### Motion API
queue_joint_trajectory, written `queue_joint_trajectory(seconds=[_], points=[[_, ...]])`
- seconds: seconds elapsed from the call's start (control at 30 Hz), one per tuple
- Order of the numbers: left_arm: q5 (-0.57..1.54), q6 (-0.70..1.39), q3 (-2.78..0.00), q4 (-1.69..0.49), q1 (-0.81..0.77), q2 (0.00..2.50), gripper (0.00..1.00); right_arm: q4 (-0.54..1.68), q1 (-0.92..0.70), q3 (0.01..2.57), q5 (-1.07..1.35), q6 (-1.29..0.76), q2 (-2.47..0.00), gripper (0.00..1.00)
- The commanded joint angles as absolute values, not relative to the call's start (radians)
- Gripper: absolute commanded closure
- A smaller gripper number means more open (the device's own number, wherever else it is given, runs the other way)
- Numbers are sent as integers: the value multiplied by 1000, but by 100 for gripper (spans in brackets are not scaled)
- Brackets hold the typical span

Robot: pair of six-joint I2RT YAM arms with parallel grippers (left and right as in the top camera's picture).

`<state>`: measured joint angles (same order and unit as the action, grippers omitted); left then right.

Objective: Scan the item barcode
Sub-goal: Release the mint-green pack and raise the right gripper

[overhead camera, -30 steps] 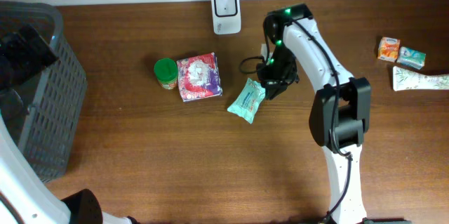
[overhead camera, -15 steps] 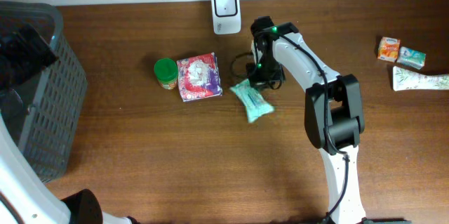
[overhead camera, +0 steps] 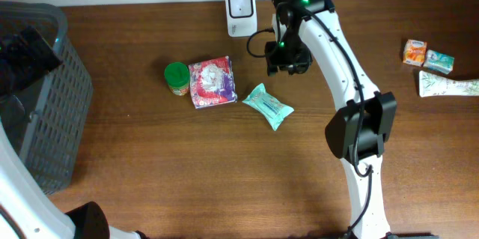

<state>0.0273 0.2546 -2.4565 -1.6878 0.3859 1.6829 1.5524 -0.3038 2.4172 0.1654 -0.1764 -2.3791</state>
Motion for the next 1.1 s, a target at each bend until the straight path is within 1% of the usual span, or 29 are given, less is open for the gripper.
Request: queue_joint_trajectory(seconds=[0.0,0.13,0.23,0.3,0.37,0.5,0.57,0.6,0.67,0.77,1.07], points=[[30,264,-2456,-1688,390,1676,1,1571,-273,2458,153,-162,-2363,1],[30,264,-2456,-1688,390,1676,1,1560,-253,2457,146,-162,-2363,1],[30,264,-2456,-1688,390,1676,1,1544,-253,2457,84,-162,-2363,1],[30,264,-2456,-1688,390,1676,1,1545,-253,2456,93,-58,-2363,1],[30,264,-2456,-1688,390,1676,1,1549,-253,2429,186,36,-2363,1],[30,264,-2456,-1688,390,1676,1,1498,-233,2280,233,53,-2363,1],[30,264,-2456,-1688,390,1676,1,1491,-173,2259,326,57,-2363,1],[30,264,-2456,-1688,390,1676,1,1487,-119,2259,398,57,-2363,1],[30,264,-2456,-1688,390,1676,1,1488,-83,2249,416,75,-2363,1],[30,264,-2456,-1688,390,1676,1,1479,-87,2202,415,75,-2363,1],[30,264,-2456,-1688,390,1676,1,1472,-153,2195,411,77,-2363,1]])
